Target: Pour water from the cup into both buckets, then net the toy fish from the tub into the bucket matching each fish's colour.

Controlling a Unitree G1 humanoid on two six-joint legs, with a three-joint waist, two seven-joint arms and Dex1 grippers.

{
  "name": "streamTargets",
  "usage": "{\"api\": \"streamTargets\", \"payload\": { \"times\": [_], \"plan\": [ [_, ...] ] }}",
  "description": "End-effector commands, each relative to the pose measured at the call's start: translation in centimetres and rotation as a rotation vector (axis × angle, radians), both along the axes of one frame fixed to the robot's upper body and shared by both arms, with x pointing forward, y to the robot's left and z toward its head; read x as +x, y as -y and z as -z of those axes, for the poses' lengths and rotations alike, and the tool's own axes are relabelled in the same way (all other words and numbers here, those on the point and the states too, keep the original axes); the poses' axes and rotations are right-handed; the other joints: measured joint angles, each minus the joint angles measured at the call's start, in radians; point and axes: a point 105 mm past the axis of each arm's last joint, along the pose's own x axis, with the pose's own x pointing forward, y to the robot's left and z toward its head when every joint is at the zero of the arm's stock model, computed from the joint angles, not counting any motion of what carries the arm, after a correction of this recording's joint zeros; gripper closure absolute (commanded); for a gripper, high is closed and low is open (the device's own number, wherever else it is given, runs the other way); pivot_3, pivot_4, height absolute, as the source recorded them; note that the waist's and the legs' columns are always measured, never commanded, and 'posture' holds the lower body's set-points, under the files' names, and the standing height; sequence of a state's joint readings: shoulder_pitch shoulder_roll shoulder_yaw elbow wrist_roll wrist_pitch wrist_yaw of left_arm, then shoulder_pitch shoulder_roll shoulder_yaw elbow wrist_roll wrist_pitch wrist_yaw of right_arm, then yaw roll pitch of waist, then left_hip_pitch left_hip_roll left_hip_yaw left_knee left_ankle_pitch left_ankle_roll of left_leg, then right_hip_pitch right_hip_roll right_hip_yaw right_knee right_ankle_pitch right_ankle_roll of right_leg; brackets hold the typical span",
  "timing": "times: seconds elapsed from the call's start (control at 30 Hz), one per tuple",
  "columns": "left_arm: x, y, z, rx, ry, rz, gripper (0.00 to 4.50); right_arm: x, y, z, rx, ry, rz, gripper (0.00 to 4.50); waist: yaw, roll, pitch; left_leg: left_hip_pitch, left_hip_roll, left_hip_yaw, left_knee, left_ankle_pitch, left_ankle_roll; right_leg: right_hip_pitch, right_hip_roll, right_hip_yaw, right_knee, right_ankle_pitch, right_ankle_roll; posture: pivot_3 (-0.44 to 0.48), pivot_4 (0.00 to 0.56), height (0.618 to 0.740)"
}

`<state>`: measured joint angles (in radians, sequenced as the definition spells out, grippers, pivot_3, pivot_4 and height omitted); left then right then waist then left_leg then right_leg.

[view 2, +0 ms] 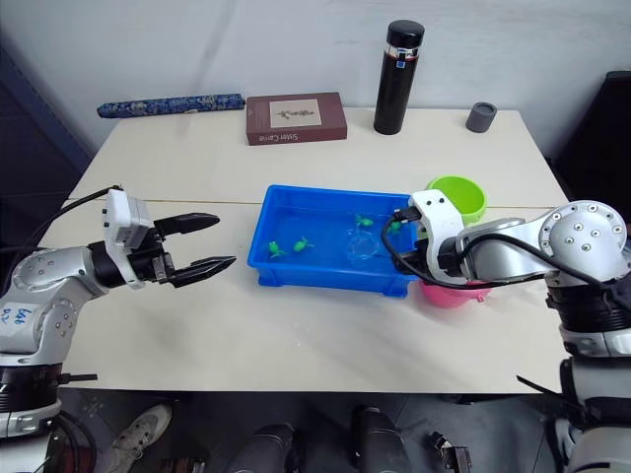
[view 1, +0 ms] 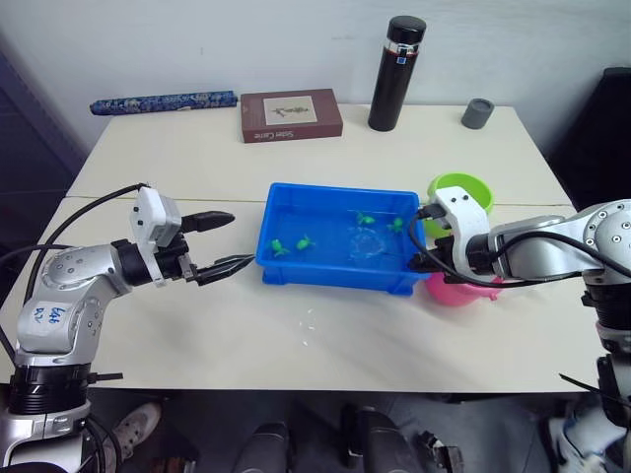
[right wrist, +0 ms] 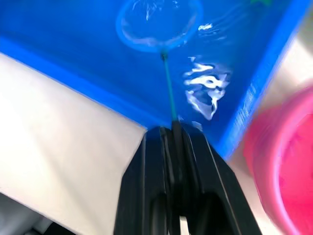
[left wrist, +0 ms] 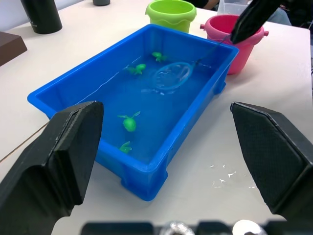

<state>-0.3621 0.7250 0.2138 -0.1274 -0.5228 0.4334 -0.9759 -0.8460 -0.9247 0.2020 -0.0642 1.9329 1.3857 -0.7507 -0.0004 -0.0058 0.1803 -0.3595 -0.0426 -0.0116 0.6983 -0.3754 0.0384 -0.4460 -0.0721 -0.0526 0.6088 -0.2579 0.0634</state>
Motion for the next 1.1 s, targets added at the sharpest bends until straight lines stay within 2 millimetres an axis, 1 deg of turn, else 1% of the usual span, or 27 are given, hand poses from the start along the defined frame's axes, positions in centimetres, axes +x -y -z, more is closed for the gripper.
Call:
{"api": "streamTargets", "payload": {
  "times": [0.03, 0.13, 0.23, 0.4, 0.53, 0.7, 0.83, 1.1],
  "plan": [
    [-0.2, 0.1, -0.6, -0.003, 0.04, 0.007, 0.03, -0.3, 0.1, -1.0, -0.044, 0.064, 0.018, 4.5, -0.001, 0.0, 0.0, 0.0, 0.0, 0.0, 0.0, 0.0, 0.0, 0.0, 0.0, 0.0, 0.0, 0.0, 0.0, 0.0, 0.15, 0.739],
    [-0.2, 0.2, -0.6, -0.007, 0.041, 0.003, 0.03, -0.3, 0.2, -1.2, -0.06, 0.092, 0.046, 4.5, 0.0, 0.0, 0.0, 0.0, 0.001, 0.0, 0.0, 0.0, 0.0, 0.0, 0.0, 0.0, 0.0, 0.0, 0.0, 0.0, 0.15, 0.739],
    [-0.2, 0.2, -0.5, -0.011, 0.042, 0.0, 0.03, -0.5, -0.1, -1.1, -0.063, 0.107, 0.042, 4.5, 0.002, 0.0, 0.0, 0.0, 0.001, 0.0, 0.0, 0.0, 0.0, 0.0, 0.0, 0.0, -0.001, 0.0, 0.0, 0.0, 0.15, 0.739],
    [-0.3, 0.3, -0.2, -0.017, 0.043, -0.014, 0.03, -0.9, 0.1, -0.5, -0.057, 0.127, 0.092, 4.5, 0.004, 0.0, 0.0, -0.001, 0.001, -0.001, 0.0, 0.0, 0.0, 0.0, 0.0, -0.001, -0.002, 0.0, 0.0, 0.0, 0.15, 0.739],
    [-0.3, 0.9, 0.1, -0.038, 0.04, -0.014, 0.03, -1.4, 0.3, 0.8, -0.03, 0.123, 0.159, 4.5, 0.013, 0.0, 0.0, -0.001, 0.001, -0.001, 0.0, 0.0, 0.0, 0.0, 0.0, -0.001, -0.003, 0.001, 0.001, 0.0, 0.15, 0.739],
    [0.0, 1.7, 0.1, -0.056, 0.04, -0.001, 0.03, -1.8, -0.1, 1.7, -0.012, 0.12, 0.219, 4.5, 0.02, 0.0, 0.0, -0.001, 0.001, -0.001, 0.0, 0.0, 0.0, 0.0, 0.0, -0.001, -0.003, 0.001, 0.001, 0.0, 0.15, 0.739],
    [0.3, 1.9, -0.1, -0.057, 0.043, 0.004, 0.03, -2.0, -0.4, 2.1, -0.015, 0.123, 0.246, 4.5, 0.022, 0.0, 0.0, -0.001, 0.001, -0.001, 0.0, 0.0, 0.0, 0.0, 0.0, -0.001, -0.003, 0.001, 0.001, 0.0, 0.15, 0.739],
    [0.3, 1.8, -0.2, -0.051, 0.046, 0.005, 0.03, -1.3, -0.6, 2.2, -0.006, 0.117, 0.34, 4.5, 0.022, 0.0, 0.0, -0.001, 0.001, -0.001, 0.0, 0.0, 0.0, 0.0, 0.001, -0.001, -0.003, 0.001, 0.001, 0.0, 0.15, 0.739]
  ]
}}
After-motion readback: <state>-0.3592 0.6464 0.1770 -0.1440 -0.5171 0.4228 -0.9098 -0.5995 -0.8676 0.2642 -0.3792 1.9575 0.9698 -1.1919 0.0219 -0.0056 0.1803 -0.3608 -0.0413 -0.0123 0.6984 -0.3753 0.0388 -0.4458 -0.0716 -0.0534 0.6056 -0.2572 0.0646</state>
